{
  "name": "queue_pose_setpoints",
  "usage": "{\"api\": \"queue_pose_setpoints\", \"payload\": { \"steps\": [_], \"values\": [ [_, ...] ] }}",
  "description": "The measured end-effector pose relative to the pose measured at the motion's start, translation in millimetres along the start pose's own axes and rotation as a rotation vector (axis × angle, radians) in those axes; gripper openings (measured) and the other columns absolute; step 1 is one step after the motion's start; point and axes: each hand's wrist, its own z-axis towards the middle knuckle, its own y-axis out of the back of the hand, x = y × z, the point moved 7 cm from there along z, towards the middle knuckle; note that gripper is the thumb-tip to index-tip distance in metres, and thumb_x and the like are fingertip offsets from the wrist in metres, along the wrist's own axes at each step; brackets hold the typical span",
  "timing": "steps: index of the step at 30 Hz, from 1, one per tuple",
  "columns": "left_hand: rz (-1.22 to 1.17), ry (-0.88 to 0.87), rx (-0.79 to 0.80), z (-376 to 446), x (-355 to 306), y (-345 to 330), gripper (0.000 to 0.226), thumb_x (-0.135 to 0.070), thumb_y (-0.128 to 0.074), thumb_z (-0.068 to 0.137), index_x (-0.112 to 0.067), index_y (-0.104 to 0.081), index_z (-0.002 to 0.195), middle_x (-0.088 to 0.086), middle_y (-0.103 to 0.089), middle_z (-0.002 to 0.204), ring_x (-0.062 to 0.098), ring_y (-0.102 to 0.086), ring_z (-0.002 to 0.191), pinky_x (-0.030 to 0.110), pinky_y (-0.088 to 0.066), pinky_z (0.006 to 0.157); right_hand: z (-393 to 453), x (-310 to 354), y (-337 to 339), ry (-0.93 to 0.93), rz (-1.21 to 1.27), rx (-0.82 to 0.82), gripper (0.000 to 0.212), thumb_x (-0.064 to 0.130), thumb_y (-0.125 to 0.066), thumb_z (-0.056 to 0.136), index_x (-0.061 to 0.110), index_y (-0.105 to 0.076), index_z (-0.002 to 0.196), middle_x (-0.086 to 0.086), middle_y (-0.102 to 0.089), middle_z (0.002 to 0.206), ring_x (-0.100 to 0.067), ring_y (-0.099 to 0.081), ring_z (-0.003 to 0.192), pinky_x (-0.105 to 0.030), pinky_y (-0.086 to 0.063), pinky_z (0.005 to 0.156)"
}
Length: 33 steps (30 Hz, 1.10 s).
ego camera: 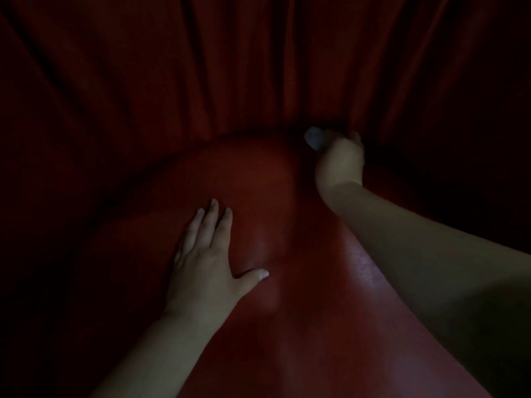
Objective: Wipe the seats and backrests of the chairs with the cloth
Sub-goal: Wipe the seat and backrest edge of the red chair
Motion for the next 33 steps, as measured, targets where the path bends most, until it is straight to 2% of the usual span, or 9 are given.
{"api": "queue_pose_setpoints", "payload": {
  "steps": [3, 7, 15, 18, 20, 23, 25, 28, 33],
  "values": [
    [-0.008, 0.008, -0.012, 0, -1, -1, 0.115, -0.079, -0.057, 0.065, -0.032, -0.004, 0.156, -0.015, 0.015, 0.161, 0.005, 0.017, 0.146, 0.038, -0.010, 0.117, 0, 9, -3, -0.116, 0.022, -0.125, 0.026, 0.023, -0.048, 0.098, 0.011, -0.066, 0.112, -0.016, -0.049, 0.127, -0.030, -0.047, 0.118, -0.039, -0.043, 0.098],
    [-0.009, 0.019, -0.036, 1, -1, -5, 0.115, -0.079, -0.057, 0.065, -0.032, -0.005, 0.155, -0.015, 0.013, 0.162, 0.005, 0.016, 0.147, 0.036, -0.010, 0.118, -6, 58, -31, 0.150, 0.109, 0.066, 0.026, 0.008, -0.053, 0.091, 0.012, -0.066, 0.114, -0.015, -0.052, 0.126, -0.027, -0.050, 0.113, -0.013, -0.032, 0.081],
    [0.029, 0.026, -0.049, 0, -9, -2, 0.113, -0.073, -0.063, 0.069, -0.026, -0.008, 0.156, -0.010, 0.008, 0.163, 0.009, 0.012, 0.148, 0.035, -0.010, 0.120, -81, 53, 2, 0.483, 0.249, 0.269, 0.034, -0.003, -0.061, 0.087, 0.008, -0.067, 0.117, -0.011, -0.055, 0.105, -0.012, -0.054, 0.092, 0.000, -0.030, 0.077],
    [0.034, 0.025, -0.037, -4, -14, -2, 0.108, -0.070, -0.063, 0.072, -0.025, -0.012, 0.156, -0.009, 0.006, 0.164, 0.008, 0.011, 0.148, 0.037, -0.013, 0.119, -102, 30, 15, 0.522, 0.106, 0.201, 0.032, 0.002, -0.057, 0.089, 0.018, -0.067, 0.115, -0.010, -0.054, 0.108, -0.014, -0.055, 0.094, -0.009, -0.035, 0.081],
    [0.045, -0.009, -0.005, -10, -24, -7, 0.105, -0.070, -0.060, 0.074, -0.025, -0.012, 0.156, -0.011, 0.008, 0.163, 0.006, 0.014, 0.147, 0.038, -0.012, 0.118, -98, 2, 35, 0.399, 0.044, 0.058, 0.016, 0.019, -0.059, 0.087, 0.034, -0.063, 0.090, -0.009, -0.062, 0.111, -0.021, -0.060, 0.104, -0.015, -0.037, 0.083],
    [0.068, -0.061, 0.040, -19, -42, -17, 0.102, -0.071, -0.057, 0.076, -0.027, -0.011, 0.156, -0.013, 0.011, 0.162, 0.003, 0.019, 0.144, 0.037, -0.011, 0.117, -119, -36, 55, 0.224, 0.194, -0.041, 0.024, 0.036, -0.070, 0.079, 0.024, -0.052, 0.067, -0.003, -0.068, 0.092, -0.019, -0.066, 0.102, -0.033, -0.046, 0.090],
    [0.074, -0.089, 0.060, -25, -56, -24, 0.101, -0.070, -0.058, 0.076, -0.026, -0.013, 0.156, -0.014, 0.013, 0.161, 0.003, 0.020, 0.143, 0.037, -0.012, 0.118, -152, -44, 55, 0.326, 0.069, 0.060, 0.006, 0.028, -0.069, 0.083, 0.025, -0.066, 0.080, -0.005, -0.063, 0.091, -0.019, -0.061, 0.092, -0.038, -0.049, 0.090],
    [0.082, -0.138, 0.085, -33, -74, -33, 0.100, -0.069, -0.058, 0.077, -0.027, -0.014, 0.156, -0.015, 0.015, 0.159, 0.002, 0.020, 0.142, 0.032, -0.009, 0.117, -171, -55, 66, 0.383, 0.022, 0.005, 0.027, 0.006, -0.063, 0.088, 0.011, -0.068, 0.114, -0.004, -0.055, 0.094, -0.015, -0.053, 0.085, -0.027, -0.049, 0.075],
    [0.107, -0.194, 0.098, -35, -92, -45, 0.099, -0.067, -0.061, 0.076, -0.025, -0.018, 0.155, -0.013, 0.008, 0.161, 0.001, 0.016, 0.142, 0.030, -0.008, 0.114, -104, -66, 78, 0.224, 0.118, -0.072, 0.028, 0.019, -0.049, 0.096, 0.018, -0.063, 0.120, -0.001, -0.050, 0.108, -0.017, -0.050, 0.100, -0.026, -0.045, 0.087]
  ]
}}
